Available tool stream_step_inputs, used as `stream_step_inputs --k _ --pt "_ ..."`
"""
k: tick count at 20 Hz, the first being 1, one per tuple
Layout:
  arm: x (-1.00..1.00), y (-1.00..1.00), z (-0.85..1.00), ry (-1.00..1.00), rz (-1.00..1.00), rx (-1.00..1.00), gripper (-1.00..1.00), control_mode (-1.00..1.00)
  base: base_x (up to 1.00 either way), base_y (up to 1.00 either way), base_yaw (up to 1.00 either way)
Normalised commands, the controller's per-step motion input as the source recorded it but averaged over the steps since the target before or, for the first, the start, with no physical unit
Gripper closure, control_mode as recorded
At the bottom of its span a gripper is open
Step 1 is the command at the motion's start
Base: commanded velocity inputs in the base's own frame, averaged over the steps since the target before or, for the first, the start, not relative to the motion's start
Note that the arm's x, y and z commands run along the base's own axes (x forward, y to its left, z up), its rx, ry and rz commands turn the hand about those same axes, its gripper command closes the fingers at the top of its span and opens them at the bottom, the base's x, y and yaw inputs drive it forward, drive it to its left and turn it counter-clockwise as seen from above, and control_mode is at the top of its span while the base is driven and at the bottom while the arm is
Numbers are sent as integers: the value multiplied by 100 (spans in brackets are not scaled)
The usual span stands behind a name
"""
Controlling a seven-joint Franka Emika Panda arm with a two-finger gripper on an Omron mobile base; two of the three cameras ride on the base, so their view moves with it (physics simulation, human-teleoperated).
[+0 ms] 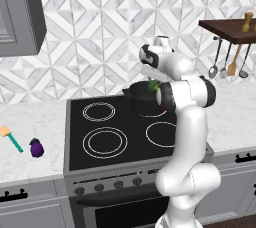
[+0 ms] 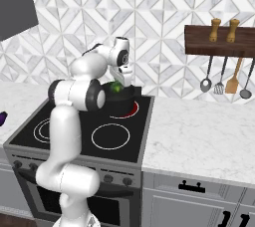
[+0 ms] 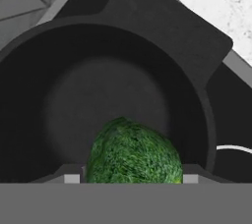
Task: Put the broccoli and eggplant in the pot. Retrieve the spatula and lightly stir the vegetables in the pot.
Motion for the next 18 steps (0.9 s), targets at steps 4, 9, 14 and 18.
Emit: stream_step_inputs --k 4,9,14,18 --pt "9 17 -29 0 0 0 100 -100 0 0 0" --pt "11 6 -30 0 0 0 100 -100 0 0 0" --pt "14 0 -30 0 0 0 100 -100 0 0 0" --pt "5 0 -26 0 0 0 100 -100 0 0 0"
